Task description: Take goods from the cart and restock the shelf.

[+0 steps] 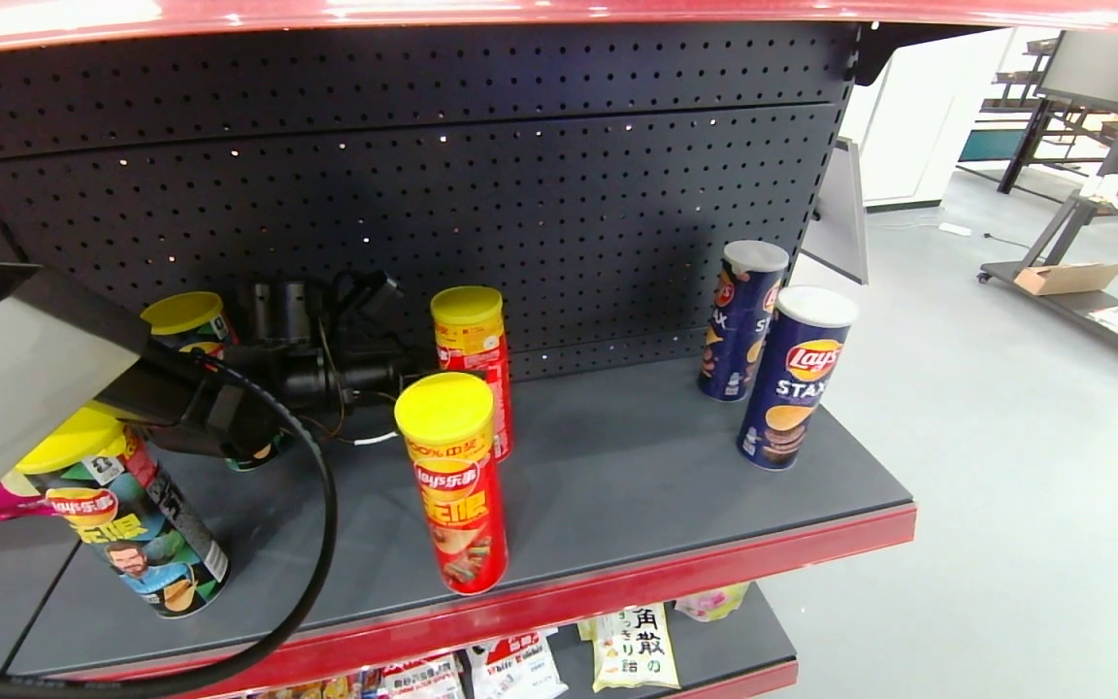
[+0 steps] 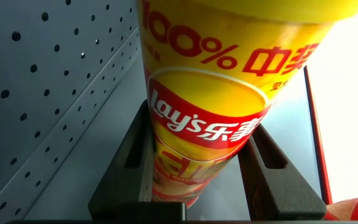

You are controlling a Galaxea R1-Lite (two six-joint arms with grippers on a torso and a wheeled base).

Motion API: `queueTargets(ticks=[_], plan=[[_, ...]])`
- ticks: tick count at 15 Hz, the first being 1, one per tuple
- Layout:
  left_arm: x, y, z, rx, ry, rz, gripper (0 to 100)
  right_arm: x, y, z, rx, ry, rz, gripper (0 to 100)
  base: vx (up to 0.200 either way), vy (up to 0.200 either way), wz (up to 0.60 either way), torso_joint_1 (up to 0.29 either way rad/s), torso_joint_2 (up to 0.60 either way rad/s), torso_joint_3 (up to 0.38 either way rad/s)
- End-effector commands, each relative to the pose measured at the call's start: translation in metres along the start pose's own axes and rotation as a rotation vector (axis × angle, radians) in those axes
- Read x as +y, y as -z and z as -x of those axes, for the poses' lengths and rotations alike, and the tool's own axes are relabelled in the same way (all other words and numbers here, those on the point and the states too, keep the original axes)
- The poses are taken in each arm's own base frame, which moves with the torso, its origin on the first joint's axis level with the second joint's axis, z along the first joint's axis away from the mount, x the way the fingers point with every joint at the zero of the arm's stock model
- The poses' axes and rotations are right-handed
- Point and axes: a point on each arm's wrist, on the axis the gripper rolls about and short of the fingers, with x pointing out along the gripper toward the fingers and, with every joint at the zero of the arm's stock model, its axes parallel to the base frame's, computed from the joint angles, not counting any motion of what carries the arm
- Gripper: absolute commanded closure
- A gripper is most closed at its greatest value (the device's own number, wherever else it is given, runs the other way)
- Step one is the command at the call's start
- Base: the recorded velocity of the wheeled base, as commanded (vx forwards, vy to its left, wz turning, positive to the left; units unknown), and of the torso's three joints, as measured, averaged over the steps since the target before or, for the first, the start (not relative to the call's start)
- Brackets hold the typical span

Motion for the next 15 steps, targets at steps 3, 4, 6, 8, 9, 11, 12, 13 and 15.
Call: queueTargets(ticks=[3,4,6,8,9,11,12,13,15], plan=[[-0.0006,-0.0002,-0.0001,0.001,0.002,0.002,100,0.0,0.0001,-0.0001,0.002,0.0,0.0,0,0.0,0.0,0.0,0.0,0.0,0.0],[-0.0006,-0.0002,-0.0001,0.001,0.002,0.002,100,0.0,0.0001,-0.0001,0.002,0.0,0.0,0,0.0,0.0,0.0,0.0,0.0,0.0],[-0.0011,-0.0012,-0.0004,0.0,0.003,-0.002,100,0.0,0.0001,-0.0001,0.002,0.0,0.0,0,0.0,0.0,0.0,0.0,0.0,0.0],[-0.0011,-0.0012,-0.0004,0.0,0.003,-0.002,100,0.0,0.0001,-0.0001,0.002,0.0,0.0,0,0.0,0.0,0.0,0.0,0.0,0.0],[-0.0015,-0.0013,-0.0009,0.0,0.004,-0.002,100,0.0,0.0001,-0.0001,0.002,0.0,0.0,0,0.0,0.0,0.0,0.0,0.0,0.0],[-0.0018,-0.0027,-0.0013,-0.003,0.004,-0.006,100,0.0,0.0001,-0.0001,0.002,0.0,0.0,0,0.0,0.0,0.0,0.0,0.0,0.0],[-0.002,-0.0022,-0.0012,-0.001,0.004,-0.004,100,0.0,0.0001,-0.0001,0.002,0.0,0.0,0,0.0,0.0,0.0,0.0,0.0,0.0],[-0.0023,-0.0027,-0.0017,-0.002,0.006,-0.005,100,0.0,0.0001,-0.0001,0.002,0.0,0.0,0,0.0,0.0,0.0,0.0,0.0,0.0],[-0.003,-0.003,-0.0012,-0.002,0.007,-0.005,100,0.0,0.0001,-0.0001,0.002,0.0,0.0,0,0.0,0.0,0.0,0.0,0.0,0.0]])
